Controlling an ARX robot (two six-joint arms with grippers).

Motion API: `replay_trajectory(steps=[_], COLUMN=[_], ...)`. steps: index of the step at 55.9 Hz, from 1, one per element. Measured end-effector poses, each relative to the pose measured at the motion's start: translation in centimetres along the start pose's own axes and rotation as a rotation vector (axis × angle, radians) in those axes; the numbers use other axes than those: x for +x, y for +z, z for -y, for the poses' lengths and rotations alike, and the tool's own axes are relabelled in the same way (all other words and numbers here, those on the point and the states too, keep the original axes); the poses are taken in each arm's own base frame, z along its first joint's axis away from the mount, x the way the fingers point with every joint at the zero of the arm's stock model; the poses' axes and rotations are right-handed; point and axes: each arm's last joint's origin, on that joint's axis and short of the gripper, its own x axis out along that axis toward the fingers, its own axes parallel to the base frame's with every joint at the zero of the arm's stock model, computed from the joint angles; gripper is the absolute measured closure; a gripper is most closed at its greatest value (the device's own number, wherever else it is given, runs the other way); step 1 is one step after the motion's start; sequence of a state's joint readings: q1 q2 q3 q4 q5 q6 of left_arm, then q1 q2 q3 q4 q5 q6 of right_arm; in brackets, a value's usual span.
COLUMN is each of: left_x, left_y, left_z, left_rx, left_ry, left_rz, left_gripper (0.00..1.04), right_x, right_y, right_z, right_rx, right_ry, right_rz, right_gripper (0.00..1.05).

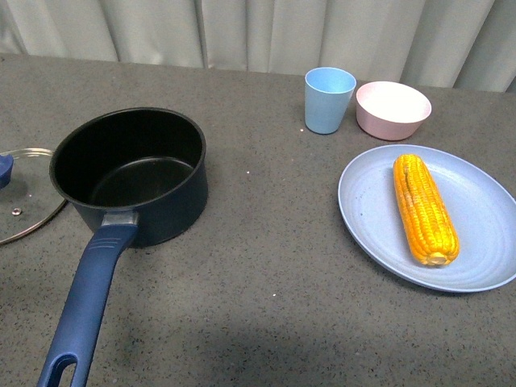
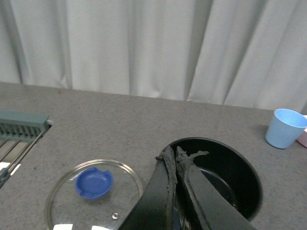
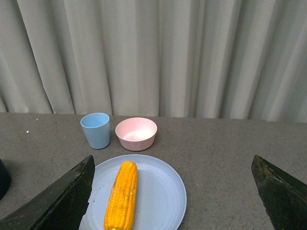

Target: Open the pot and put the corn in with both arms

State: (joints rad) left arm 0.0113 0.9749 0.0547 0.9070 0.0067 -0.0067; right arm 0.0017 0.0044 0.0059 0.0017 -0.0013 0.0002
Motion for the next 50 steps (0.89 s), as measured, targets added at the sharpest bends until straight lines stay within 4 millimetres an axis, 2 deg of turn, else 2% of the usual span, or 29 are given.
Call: replay_trajectory(steps=[17,50], left_x=[-1.9,-4.3], left_y=[0.2,1.1], left_z=[0.1,0.1], left_rx=[0.000,0.000], left_ry=[-0.003,-0.003], left_rz=[0.006,0.034], left_gripper=[1.01,1.01], right_x=[0.0,0.0], right_y=[0.0,0.0], right_z=[0.0,0.0], right_rx=[0.000,0.000], right_ry=[0.000,0.000], right_rz=[0.000,0.000], right_gripper=[0.09,0.09])
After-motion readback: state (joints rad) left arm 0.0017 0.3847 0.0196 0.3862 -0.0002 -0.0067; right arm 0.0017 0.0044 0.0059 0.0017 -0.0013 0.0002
